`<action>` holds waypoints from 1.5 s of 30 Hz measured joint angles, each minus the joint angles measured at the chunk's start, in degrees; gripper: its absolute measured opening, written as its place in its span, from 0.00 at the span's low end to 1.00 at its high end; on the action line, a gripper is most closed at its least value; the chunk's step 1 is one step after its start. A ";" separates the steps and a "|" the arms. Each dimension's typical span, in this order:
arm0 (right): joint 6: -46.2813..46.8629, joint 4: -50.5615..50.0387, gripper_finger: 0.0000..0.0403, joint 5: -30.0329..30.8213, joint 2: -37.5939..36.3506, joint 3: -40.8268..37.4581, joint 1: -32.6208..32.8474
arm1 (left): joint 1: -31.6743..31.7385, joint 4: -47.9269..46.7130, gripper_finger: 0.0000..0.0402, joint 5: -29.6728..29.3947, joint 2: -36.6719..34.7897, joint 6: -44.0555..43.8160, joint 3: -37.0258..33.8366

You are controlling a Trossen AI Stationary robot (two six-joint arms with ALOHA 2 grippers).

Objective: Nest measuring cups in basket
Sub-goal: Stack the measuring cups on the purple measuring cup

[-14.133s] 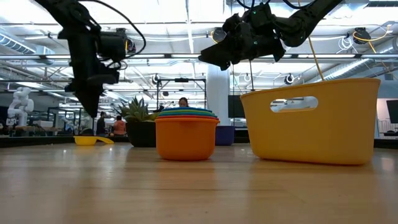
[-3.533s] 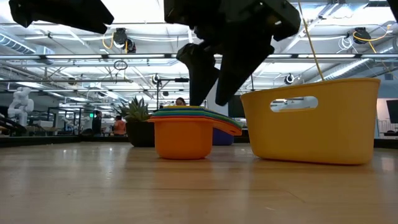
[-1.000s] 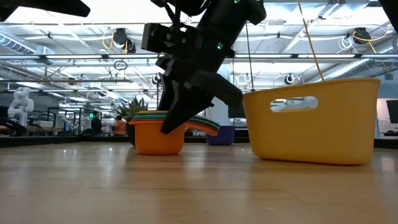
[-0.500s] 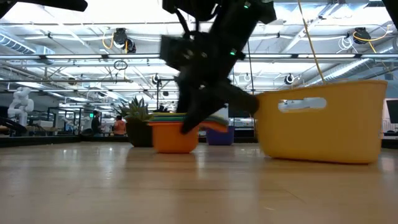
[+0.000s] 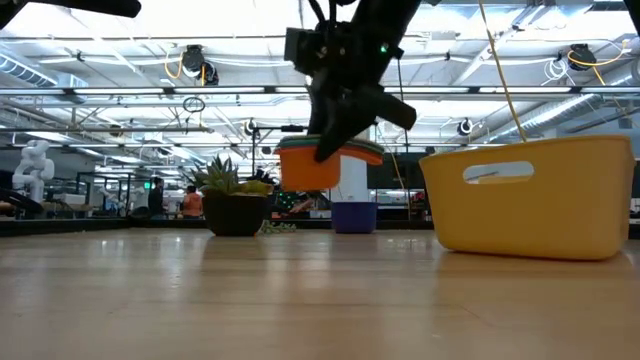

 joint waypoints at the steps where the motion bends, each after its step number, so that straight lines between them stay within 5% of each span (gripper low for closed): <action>1: -0.14 -0.42 0.20 0.09 -0.32 0.02 -0.55 | 0.00 0.01 0.34 -0.01 0.00 0.00 0.00; 12: -6.50 -5.00 0.20 6.12 -1.85 0.10 -9.20 | 0.02 0.72 0.34 -0.03 0.00 0.77 0.00; 25: -20.42 -5.13 0.20 4.37 -3.47 0.12 -20.63 | 0.09 2.16 0.34 -0.02 2.62 1.29 -0.02; 45: -32.70 2.33 0.20 -0.42 -3.53 -10.53 -23.08 | 0.09 2.75 0.34 0.25 4.13 0.70 -0.04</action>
